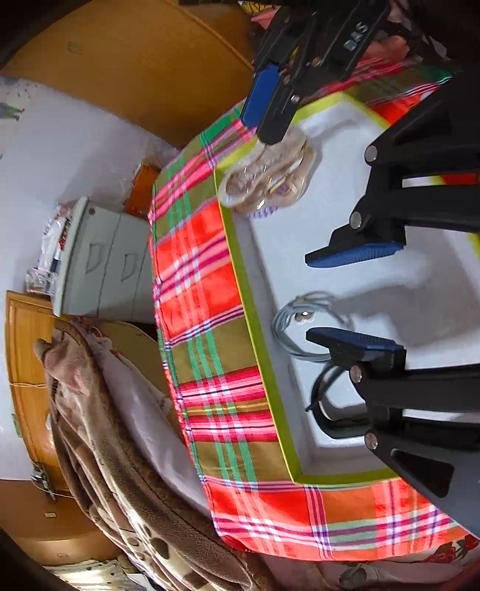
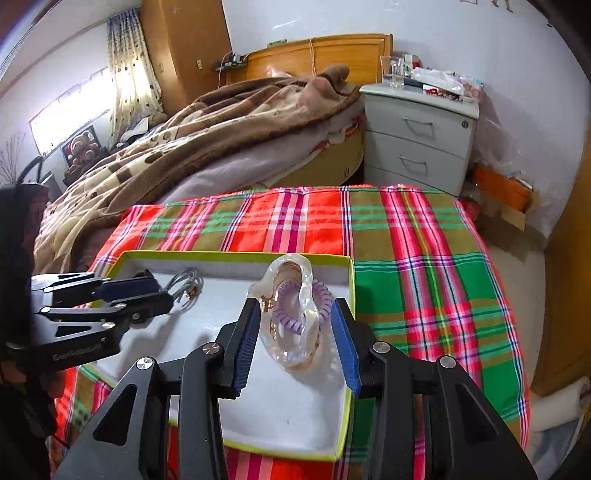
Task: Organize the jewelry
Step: 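Carry the claw clip and grey cord into the box lid and open both grippers, then grasp the white coil hair tie with the right gripper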
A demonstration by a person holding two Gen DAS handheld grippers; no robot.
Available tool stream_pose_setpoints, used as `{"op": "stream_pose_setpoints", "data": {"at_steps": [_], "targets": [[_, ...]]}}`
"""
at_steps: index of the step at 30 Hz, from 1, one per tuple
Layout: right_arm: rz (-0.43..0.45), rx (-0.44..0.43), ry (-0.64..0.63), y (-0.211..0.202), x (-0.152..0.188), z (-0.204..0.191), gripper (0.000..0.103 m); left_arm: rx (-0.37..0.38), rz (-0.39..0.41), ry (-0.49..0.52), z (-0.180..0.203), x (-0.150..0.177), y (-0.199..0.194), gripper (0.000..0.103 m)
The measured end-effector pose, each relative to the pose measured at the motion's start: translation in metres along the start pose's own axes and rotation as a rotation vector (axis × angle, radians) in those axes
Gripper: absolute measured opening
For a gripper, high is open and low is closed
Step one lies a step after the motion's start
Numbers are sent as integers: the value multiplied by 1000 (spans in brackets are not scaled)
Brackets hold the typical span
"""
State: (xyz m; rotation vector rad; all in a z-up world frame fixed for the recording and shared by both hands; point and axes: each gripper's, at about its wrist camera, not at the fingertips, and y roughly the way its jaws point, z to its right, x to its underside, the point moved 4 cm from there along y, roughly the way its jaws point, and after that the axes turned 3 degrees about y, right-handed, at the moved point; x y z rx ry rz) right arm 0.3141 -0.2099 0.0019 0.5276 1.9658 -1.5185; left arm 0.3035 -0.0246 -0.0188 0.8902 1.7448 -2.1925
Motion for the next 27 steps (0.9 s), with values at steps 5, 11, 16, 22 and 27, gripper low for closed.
{"op": "stream_pose_setpoints", "data": {"at_steps": [5,11,16,22,27], "targets": [[29,-9,10,-21,10,-2,41,8,40,11,4,13,-28,40],[53,-12,28,-46,31,-1,42,17,76,1,5,37,-59,40],[50,-2,32,-59,53,0,42,17,84,-22,2,63,-76,40],[46,10,32,-72,80,1,42,19,86,-55,-2,97,-90,40],[34,18,45,-79,99,3,42,37,90,-95,-5,119,-97,40]]}}
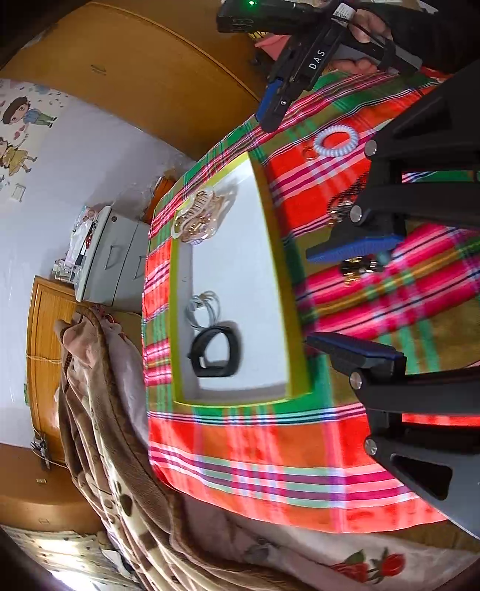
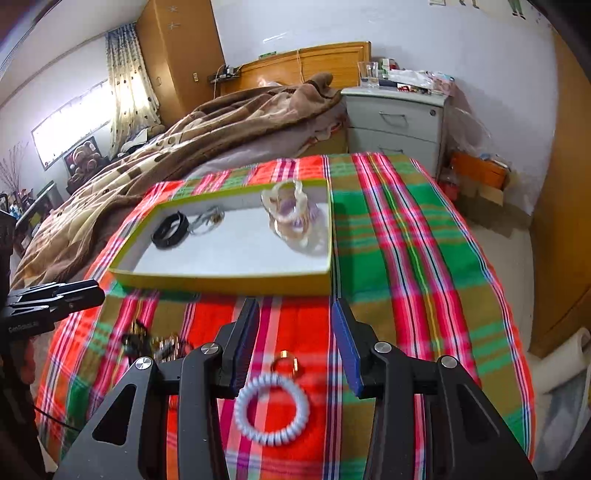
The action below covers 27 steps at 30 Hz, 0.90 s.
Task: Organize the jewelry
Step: 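Grasp the white coil hair tie with the right gripper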
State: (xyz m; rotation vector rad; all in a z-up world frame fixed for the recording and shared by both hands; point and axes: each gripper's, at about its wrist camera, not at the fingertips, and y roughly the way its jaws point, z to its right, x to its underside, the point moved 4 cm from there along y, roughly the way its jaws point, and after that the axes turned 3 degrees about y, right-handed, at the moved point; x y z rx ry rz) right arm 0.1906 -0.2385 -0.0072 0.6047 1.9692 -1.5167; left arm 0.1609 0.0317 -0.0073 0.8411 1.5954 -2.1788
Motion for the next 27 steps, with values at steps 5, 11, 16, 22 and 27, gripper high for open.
{"op": "stream_pose_setpoints", "data": {"at_steps": [5,11,16,22,27], "targets": [[-42,37,-21,-2,24,3,42,13,-13,-20,-2,16,-3,40],[-89,59,-16,0,45,6,42,39,-31,-45,-2,33,-3,40],[-119,58,-17,3,55,4,42,50,-44,-64,-5,44,-3,40],[-132,109,-65,6,63,-7,40,53,-55,-77,-5,51,-3,41],[-125,102,-62,2,66,-9,15,75,-67,-63,4,51,1,41]]}}
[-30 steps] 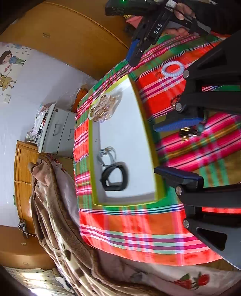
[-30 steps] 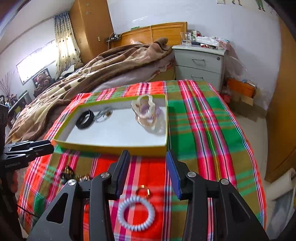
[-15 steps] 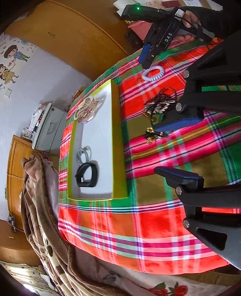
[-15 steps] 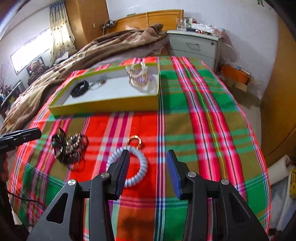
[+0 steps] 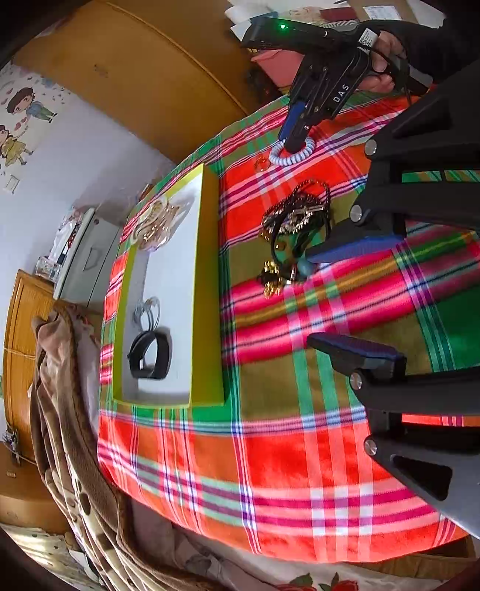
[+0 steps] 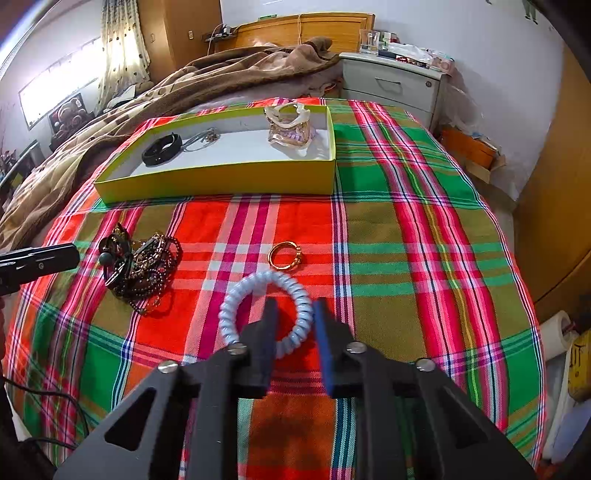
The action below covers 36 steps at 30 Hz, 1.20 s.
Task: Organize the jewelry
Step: 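Grasp the white coil hair tie with the right gripper, then lift the white coil tie toward the box with the right gripper while the left gripper grasps the teal-beaded necklace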
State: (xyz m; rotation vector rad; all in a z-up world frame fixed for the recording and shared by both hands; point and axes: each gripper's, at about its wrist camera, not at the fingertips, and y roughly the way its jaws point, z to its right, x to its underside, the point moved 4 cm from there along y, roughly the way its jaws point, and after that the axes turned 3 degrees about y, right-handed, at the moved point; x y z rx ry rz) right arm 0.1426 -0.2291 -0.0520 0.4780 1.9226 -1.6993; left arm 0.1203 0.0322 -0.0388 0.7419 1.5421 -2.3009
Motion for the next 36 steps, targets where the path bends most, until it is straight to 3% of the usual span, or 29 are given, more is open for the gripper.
{"op": "stream_pose_setpoints", "data": {"at_steps": [5,24,30,32,36], "targets": [[16,-13,21,-4,5,4,10,10,-18,19,12,0,9,41],[61,-48,76,-14,7,16,10,-155,-62,113,31,-9,32,41],[65,-55,87,-13,6,17,10,-252,-54,170,34,-6,33,25],[65,-57,93,-13,7,19,10,-255,-50,167,32,-6,32,17],[68,-58,93,-14,7,19,10,-230,-43,146,29,-5,29,14]]}}
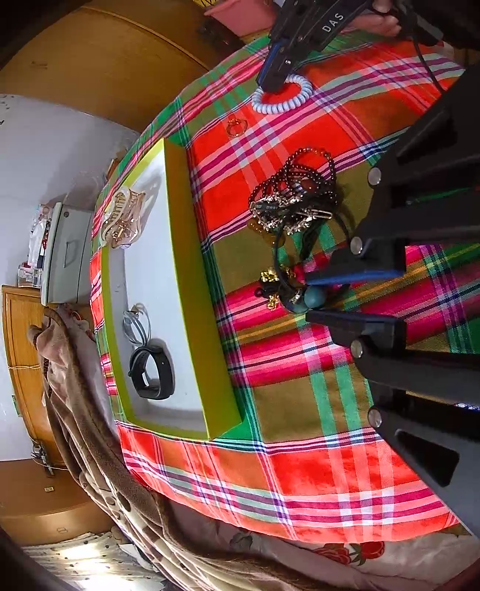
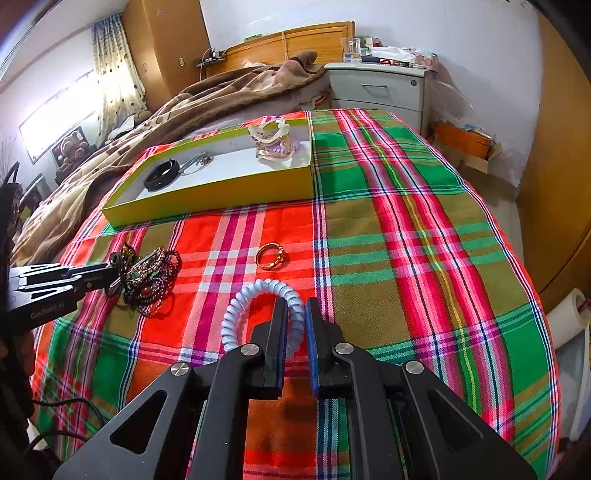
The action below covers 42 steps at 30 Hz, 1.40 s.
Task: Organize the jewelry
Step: 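Lift the white coil tie toward the box with the right gripper while the left gripper grasps the teal-beaded necklace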
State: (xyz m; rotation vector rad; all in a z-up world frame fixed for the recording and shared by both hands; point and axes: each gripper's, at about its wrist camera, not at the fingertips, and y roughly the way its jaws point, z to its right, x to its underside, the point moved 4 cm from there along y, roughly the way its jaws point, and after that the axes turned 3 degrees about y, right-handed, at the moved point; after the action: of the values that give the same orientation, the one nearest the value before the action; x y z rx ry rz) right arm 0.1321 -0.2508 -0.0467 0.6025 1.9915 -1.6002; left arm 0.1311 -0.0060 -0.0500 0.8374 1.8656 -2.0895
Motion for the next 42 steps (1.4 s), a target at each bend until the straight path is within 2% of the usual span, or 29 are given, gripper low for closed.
{"op": "stream_pose_setpoints", "data": {"at_steps": [4,11,15,27,42], "targets": [[2,3,0,0,0,-1,10,30,8,-29,-2,1,-2,14],[8,9,2,-2,-2,-1,10,108,67,-27,3,-1,-22,14],[13,10,0,-4,-2,-2,10,141,73,-31,5,-2,-27,14],[58,2,7,-24,-15,-3,10,136,124,-46,-5,-11,-49,14],[107,-25,-34,-21,-65,-27,10,104,165,-92,-38,-48,-53,14]]}}
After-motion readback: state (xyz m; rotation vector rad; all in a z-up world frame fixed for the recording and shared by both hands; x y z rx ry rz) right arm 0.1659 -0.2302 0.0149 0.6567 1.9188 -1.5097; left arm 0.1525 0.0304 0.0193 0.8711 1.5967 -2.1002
